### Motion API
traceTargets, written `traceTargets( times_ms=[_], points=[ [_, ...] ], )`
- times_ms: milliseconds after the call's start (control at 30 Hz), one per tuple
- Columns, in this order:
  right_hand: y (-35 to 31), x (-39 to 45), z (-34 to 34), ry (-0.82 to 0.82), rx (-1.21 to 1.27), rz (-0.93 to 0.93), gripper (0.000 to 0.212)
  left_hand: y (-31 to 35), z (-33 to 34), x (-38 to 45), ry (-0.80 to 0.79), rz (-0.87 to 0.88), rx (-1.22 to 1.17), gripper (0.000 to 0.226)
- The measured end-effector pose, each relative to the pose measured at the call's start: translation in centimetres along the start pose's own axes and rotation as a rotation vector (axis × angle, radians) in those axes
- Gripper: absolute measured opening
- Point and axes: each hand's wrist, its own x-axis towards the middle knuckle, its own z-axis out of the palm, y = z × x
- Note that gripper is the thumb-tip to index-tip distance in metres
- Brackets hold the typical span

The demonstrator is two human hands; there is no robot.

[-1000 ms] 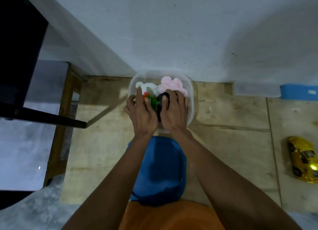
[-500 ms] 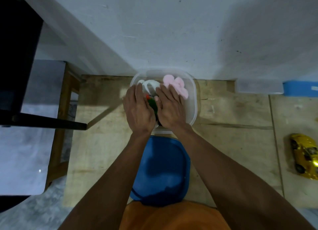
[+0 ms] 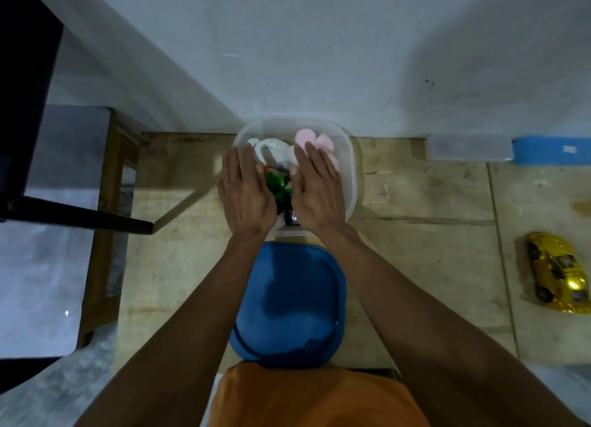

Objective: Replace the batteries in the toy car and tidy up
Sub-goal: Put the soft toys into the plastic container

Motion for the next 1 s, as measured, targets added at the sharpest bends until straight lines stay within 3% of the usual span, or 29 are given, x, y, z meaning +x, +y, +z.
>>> traceTargets(
  times_ms=[200,333,433,567,633,700,867,1000],
  points=[
    [0.6,-3.2,-3.3,0.218,0.154,0.002,0.043,1.5,-1.4,-1.4,0.073,0.012,-0.074,0.047],
    [2.3,-9.4,-5.0,0.299,0.218,0.078,0.037,1.8,-2.6,-7.5,0.112,-0.018,-0.122,0.045],
    [4.1,-14.8,-4.9,0.145,0.202,0.268,0.041,-0.1,-3.6,-13.8,0.052,-0.156,-0.028,0.050],
    [5.7,-19.8,-4.0,-0.169,0.202,0.539,0.053,-2.3,-3.6,-19.6,-0.215,-0.643,0.100,0.062],
    [6.2,-21.5,-3.7,-0.244,0.235,0.544,0.056,-2.7,-3.3,-21.6,-0.269,-0.664,0.053,0.063],
    [6.3,-22.4,-3.4,-0.283,0.281,0.534,0.057,-2.9,-3.0,-22.5,-0.284,-0.640,0.001,0.064],
    [5.3,-24.0,-3.7,-0.275,0.382,0.628,0.056,-4.2,-4.0,-23.1,-0.277,-0.827,-0.127,0.063],
    [3.7,-25.3,-5.7,-0.134,0.494,0.654,0.026,-4.3,-5.8,-23.6,-0.229,-0.758,-0.244,0.068]
  ],
)
